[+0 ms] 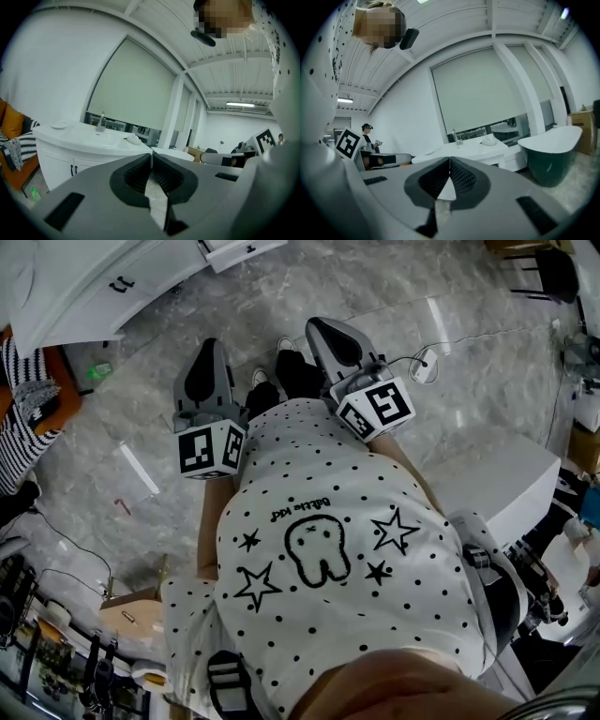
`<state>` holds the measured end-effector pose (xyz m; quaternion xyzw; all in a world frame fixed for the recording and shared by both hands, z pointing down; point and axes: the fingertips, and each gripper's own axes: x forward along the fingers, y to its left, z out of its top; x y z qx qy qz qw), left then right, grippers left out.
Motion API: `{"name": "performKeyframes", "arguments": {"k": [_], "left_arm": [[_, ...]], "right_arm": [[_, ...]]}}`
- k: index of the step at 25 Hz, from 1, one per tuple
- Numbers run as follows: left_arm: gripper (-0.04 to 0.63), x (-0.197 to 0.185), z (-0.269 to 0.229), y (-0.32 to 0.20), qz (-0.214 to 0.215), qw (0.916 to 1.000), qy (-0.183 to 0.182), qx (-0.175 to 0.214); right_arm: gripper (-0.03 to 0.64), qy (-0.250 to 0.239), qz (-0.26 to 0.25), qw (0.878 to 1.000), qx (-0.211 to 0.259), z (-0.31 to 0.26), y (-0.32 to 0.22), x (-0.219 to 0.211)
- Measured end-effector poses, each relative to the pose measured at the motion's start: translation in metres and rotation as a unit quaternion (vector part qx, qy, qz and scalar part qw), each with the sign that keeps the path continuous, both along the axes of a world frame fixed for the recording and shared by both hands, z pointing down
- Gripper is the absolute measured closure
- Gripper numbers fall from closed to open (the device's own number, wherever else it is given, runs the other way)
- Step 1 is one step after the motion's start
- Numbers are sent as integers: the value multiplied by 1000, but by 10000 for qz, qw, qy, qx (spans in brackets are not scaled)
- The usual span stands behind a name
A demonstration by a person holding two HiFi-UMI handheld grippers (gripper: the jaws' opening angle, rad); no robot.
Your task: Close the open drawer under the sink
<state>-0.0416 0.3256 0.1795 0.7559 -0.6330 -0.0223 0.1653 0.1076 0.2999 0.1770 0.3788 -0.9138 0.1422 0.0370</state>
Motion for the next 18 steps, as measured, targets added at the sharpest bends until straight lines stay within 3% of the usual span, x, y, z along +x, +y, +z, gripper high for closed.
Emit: {"name": "performKeyframes", "arguments": {"k": [18], "left_arm": [[575,51,1,-83,-517,9986,0,117]], "right_arm": [[603,-56,-309,9995,37,5,-99,58]]}}
